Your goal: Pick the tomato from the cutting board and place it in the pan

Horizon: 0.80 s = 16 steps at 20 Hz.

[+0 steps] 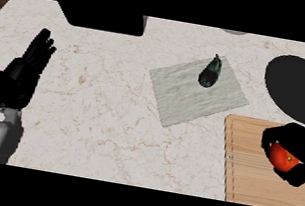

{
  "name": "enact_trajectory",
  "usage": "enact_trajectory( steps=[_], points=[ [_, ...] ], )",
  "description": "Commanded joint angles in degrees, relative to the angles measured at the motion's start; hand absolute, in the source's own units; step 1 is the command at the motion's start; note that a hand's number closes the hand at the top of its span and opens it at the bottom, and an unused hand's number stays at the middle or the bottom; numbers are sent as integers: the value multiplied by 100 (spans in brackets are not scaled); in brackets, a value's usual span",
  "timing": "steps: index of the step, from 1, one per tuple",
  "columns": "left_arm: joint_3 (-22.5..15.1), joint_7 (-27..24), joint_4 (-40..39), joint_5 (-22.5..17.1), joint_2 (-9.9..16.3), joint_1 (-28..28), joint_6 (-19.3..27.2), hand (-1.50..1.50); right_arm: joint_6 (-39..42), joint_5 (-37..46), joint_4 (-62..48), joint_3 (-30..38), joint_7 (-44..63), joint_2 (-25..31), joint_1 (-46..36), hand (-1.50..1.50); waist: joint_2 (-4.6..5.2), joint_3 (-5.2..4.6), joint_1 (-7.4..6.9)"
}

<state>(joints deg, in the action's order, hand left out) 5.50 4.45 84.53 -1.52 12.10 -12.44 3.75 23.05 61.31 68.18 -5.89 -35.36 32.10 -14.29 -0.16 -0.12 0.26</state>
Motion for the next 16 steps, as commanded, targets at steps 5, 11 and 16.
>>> enact_trajectory(
  steps=[5,11,16],
  points=[
    [235,93,97,-87,108,122,46,0,31,152,2576,-241,2543,-1642,1321,150,-73,-4,213],
    [166,-214,-72,-41,38,251,-42,0,-512,-165,4400,75,2878,-2104,1703,150,-33,3,180],
    [-154,42,293,161,-204,245,134,0,-45,-660,5450,648,3472,-2256,1633,150,-7,10,34]
  ],
)
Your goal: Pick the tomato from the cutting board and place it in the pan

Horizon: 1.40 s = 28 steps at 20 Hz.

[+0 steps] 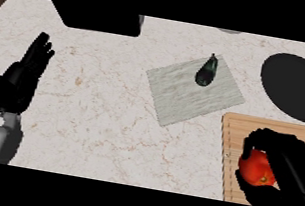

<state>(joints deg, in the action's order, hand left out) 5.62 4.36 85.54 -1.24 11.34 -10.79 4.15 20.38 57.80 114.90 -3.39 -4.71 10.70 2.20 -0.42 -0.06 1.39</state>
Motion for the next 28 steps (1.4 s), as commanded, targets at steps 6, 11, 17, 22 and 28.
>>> enact_trajectory(
  steps=[6,11,17,22,28],
  points=[
    [6,-77,-199,-8,-57,-181,-59,0,174,-1497,-264,1687,591,-368,-1181,150,56,9,-153],
    [-203,-44,-260,219,-221,-267,92,0,243,-2335,-1415,2733,901,-21,-2438,150,68,9,-189],
    [77,57,-266,-15,101,-454,-194,0,-744,-1753,-4003,3175,-573,1190,-2947,150,98,14,-269],
    [-180,-51,-258,174,-130,-510,-72,0,-1910,-1050,-5732,3170,-1164,1722,-3664,150,165,22,-426],
    [-268,78,-164,152,-226,-566,-76,0,-2982,-779,-7624,3349,-2021,2106,-4075,150,213,38,-567]
  ],
)
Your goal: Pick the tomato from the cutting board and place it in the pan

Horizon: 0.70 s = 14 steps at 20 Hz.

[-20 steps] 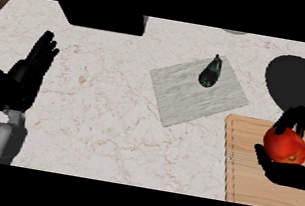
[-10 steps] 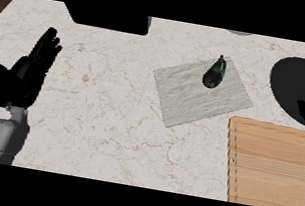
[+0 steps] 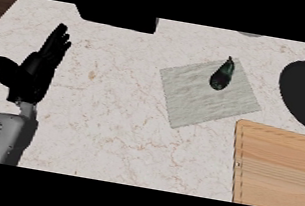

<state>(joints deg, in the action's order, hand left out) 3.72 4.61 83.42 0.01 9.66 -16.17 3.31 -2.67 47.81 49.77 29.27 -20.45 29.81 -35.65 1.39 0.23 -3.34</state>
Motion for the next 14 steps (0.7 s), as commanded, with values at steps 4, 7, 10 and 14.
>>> enact_trajectory(
  steps=[4,7,10,14],
  points=[
    [-4,211,18,-75,-28,-223,-30,0,-883,104,-1923,320,-701,457,-691,150,79,20,-168],
    [-57,-136,-131,25,-47,-83,-57,0,-989,228,-2382,249,-923,535,-803,150,115,20,-213],
    [-115,64,93,24,-71,-137,-29,0,-488,12,-2939,421,-769,503,-872,-150,103,27,-261],
    [18,121,47,-77,28,-238,-88,0,776,-140,-3503,435,-683,614,-1045,-150,96,27,-262]
  ],
)
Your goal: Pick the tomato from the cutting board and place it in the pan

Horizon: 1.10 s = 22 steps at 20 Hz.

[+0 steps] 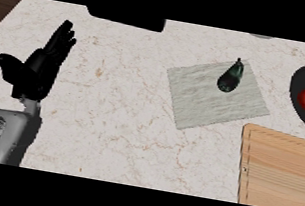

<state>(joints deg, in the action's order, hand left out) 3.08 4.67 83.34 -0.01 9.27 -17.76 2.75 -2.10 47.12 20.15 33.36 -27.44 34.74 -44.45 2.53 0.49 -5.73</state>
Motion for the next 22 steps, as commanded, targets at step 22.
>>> enact_trajectory(
  steps=[22],
  points=[
    [152,-377,-357,109,-63,187,173,0,3604,-1654,-1187,1412,-2212,1424,652,-150,-154,-19,490]
  ],
)
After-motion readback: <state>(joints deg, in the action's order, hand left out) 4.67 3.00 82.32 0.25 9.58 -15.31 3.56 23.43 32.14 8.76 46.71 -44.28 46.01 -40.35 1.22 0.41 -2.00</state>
